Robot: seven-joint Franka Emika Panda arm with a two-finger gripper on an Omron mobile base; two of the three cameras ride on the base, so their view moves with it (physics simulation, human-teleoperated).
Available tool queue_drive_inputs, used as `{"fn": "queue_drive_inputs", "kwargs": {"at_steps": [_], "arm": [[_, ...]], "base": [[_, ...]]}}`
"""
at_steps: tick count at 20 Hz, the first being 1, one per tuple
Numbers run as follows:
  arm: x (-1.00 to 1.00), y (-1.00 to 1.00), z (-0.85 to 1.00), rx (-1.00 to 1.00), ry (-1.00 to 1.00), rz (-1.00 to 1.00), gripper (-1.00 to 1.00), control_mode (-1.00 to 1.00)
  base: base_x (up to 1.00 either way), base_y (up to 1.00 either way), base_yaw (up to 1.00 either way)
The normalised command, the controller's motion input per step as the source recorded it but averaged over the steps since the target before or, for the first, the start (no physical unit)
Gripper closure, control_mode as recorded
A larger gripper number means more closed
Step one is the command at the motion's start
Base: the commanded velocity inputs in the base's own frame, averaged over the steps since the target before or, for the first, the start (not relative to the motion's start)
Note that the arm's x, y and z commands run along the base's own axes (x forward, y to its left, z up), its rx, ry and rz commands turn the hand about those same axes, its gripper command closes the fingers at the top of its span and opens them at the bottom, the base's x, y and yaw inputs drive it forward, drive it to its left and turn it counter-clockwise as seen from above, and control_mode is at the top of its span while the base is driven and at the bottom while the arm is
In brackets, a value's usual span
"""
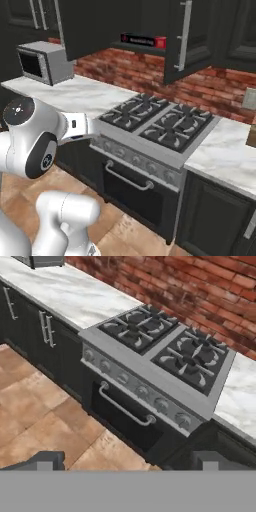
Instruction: Retrieve the tupperware and aluminum foil from the cabinet and place them on the dining counter near the plate with onion and eggplant to prepare for storing leftovers.
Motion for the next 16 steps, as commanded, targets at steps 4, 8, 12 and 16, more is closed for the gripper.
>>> {"fn": "queue_drive_inputs", "kwargs": {"at_steps": [4, 8, 12, 16], "arm": [[0.0, 0.0, 0.0, 0.0, 0.0, 0.0, -1.0, 1.0], [0.0, 0.0, 0.0, 0.0, 0.0, 0.0, -1.0, 1.0], [0.0, 0.0, 0.0, 0.0, 0.0, 0.0, -1.0, 1.0], [0.0, 0.0, 0.0, 0.0, 0.0, 0.0, -1.0, 1.0]], "base": [[0.53, 0.65, -0.62], [0.5, 0.5, -0.52], [0.51, 0.47, -0.46], [0.54, 0.46, -0.31]]}}
